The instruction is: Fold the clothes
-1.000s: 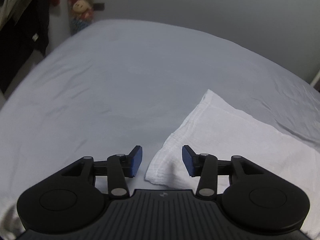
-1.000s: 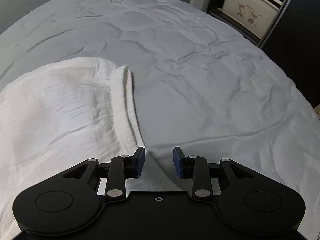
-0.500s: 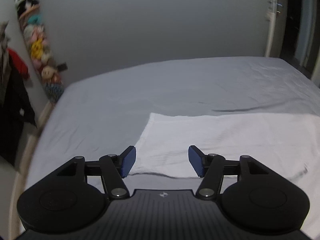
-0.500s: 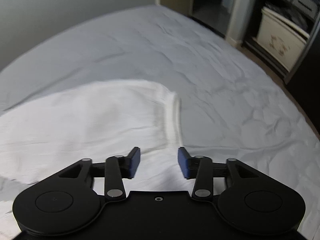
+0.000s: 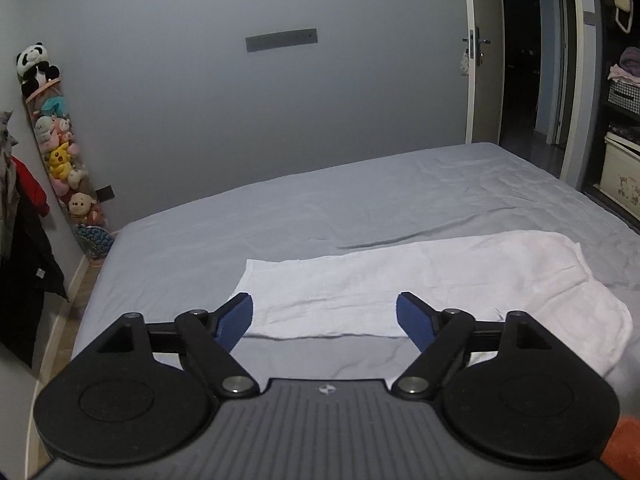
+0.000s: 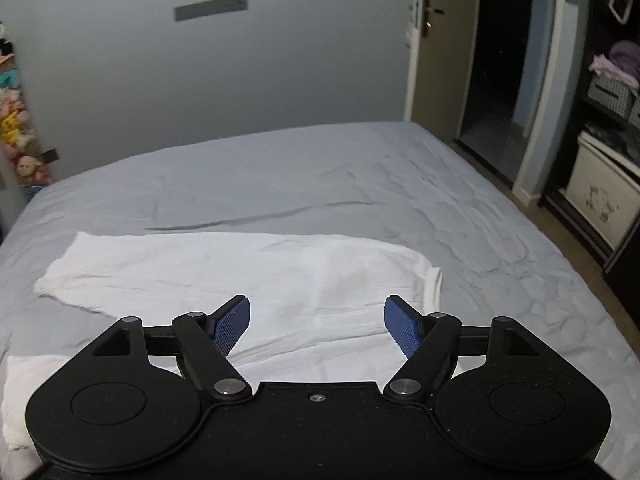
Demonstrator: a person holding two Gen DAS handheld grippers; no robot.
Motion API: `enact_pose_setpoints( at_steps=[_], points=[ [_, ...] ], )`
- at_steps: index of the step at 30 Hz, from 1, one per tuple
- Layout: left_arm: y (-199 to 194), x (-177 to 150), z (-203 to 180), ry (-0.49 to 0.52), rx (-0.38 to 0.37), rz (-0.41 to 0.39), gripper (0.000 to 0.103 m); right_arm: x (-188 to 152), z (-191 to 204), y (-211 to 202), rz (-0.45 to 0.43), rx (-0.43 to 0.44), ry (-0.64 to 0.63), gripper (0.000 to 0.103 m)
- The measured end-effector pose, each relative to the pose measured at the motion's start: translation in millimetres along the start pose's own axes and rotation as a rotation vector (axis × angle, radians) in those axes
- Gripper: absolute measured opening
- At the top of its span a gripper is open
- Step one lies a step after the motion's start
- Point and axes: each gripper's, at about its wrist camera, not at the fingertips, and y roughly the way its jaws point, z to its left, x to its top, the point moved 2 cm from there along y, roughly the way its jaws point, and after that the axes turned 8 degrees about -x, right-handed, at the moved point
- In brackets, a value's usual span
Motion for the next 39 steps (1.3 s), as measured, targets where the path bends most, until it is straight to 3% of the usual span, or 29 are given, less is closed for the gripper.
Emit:
enact_pose_setpoints(
  at_steps=[4, 5, 6, 7, 12, 15, 22, 27, 29, 35, 39],
  points=[
    [-16.2, -5.5, -8.8, -0.026, -0.033, -0.013, 0.085, -9.0, 10.9, -28.3, -0.003, -0.003, -0.017, 0.073],
    [-20.3, -7.4, -11.6, -0.033, -0.051, -0.016, 0.089, -13.7, 15.2, -37.2, 0.003, -0.010, -0.024, 0.073],
    [-24.1, -9.6, -14.1, -0.042, -0.068, -0.020, 0.100, -17.7, 18.4, -43.1, 0.013, -0.018, -0.027, 0.073],
    [-27.6, -12.2, -16.4, -0.052, -0.082, -0.024, 0.102, -20.9, 20.9, -46.8, 0.025, -0.024, -0.025, 0.073],
    [-33.8, -24.8, -27.7, -0.104, -0.137, -0.050, 0.103, -38.8, 35.0, -65.4, 0.114, -0.058, 0.005, 0.073],
    [-30.2, -30.0, -34.1, -0.109, -0.124, -0.039, 0.103, -54.9, 45.0, -83.4, 0.104, 0.006, 0.010, 0.073],
    [-28.3, -55.5, -54.9, -0.164, 0.034, -0.033, 0.103, -88.1, 68.2, -111.2, 0.037, 0.068, -0.012, 0.073],
    [-31.7, -70.4, -61.7, -0.198, -0.066, 0.009, 0.103, -104.9, 69.8, -121.5, 0.026, 0.126, 0.016, 0.073],
    [-28.7, -74.4, -62.7, -0.208, -0.074, 0.020, 0.103, -110.2, 66.8, -124.8, 0.011, 0.136, 0.035, 0.073],
    [-6.5, -84.4, -65.4, -0.226, -0.019, 0.036, 0.102, -126.4, 73.2, -114.4, -0.015, 0.033, 0.044, 0.073],
    [11.3, -92.9, -68.0, -0.247, 0.007, 0.068, 0.102, -132.9, 78.0, -99.0, -0.008, 0.038, 0.080, 0.073]
  ],
)
